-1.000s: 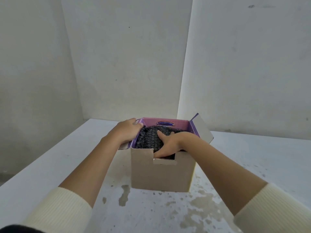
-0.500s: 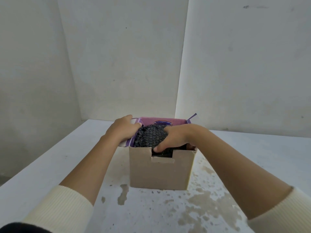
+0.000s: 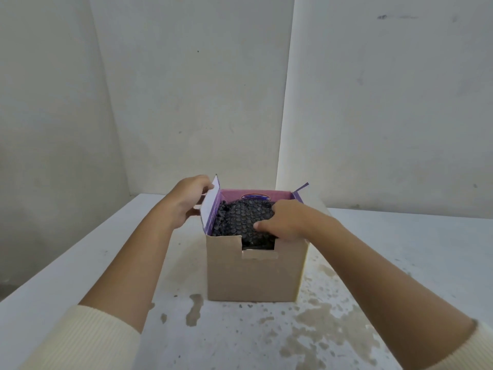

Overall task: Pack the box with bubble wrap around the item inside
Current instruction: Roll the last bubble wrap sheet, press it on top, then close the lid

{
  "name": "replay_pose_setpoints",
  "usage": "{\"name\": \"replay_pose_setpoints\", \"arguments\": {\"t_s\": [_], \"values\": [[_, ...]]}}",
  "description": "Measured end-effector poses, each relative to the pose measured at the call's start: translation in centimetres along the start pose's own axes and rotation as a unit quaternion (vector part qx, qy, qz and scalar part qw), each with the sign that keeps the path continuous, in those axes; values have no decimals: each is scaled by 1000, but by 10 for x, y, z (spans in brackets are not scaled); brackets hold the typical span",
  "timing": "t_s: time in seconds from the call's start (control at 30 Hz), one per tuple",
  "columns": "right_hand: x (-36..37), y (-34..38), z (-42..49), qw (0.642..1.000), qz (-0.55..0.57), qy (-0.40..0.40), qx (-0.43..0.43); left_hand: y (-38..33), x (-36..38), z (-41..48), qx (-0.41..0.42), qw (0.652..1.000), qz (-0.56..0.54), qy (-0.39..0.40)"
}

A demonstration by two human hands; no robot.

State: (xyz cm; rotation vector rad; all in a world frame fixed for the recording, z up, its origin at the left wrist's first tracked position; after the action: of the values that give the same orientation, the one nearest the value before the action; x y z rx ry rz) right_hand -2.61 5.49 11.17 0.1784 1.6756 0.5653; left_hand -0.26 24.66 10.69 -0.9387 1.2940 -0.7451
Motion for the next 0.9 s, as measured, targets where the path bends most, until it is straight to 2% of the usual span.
{"name": "replay_pose_setpoints", "arguments": {"t_s": [0.1,0.2,0.27,0.33,0.4,0.43,0.47,0.53,0.63,0.77,0.9], "values": [[-2,-8,-3,994,18,-96,-43,1,11,-6,39,999,31,21],[-13,-22,-5,968,65,-228,-83,8,26,-11,85,994,68,2],[-25,-40,-6,935,142,-316,-78,14,32,-12,101,992,75,-2],[-33,-62,-6,886,263,-379,-48,18,35,-9,84,996,38,1],[-32,-81,-6,813,446,-375,1,19,38,-8,56,998,-17,9],[-27,-85,-5,781,523,-340,21,19,40,-7,40,998,-41,16],[-22,-87,-5,764,574,-293,34,20,42,-6,25,997,-70,27],[-11,-86,-5,761,610,-217,22,22,46,-2,14,992,-118,52],[1,-78,-4,767,619,-167,-23,23,48,5,0,985,-151,80],[12,-70,-2,869,469,-148,-62,18,43,16,-15,980,-164,116],[10,-70,1,936,329,-101,-73,16,46,29,28,979,-165,117]]}}
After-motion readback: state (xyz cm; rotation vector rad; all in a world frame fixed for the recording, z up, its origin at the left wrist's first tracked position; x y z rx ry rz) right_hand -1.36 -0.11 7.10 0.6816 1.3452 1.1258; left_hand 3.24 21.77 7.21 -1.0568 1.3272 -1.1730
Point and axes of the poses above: each hand's wrist, its own z-axis towards the middle knuckle, its own x-axis out of the palm, y = z × x, the point moved 1 cm from there along z, towards the middle knuckle, and after that the axes turned 13 degrees about z, right-handed, at the moved point
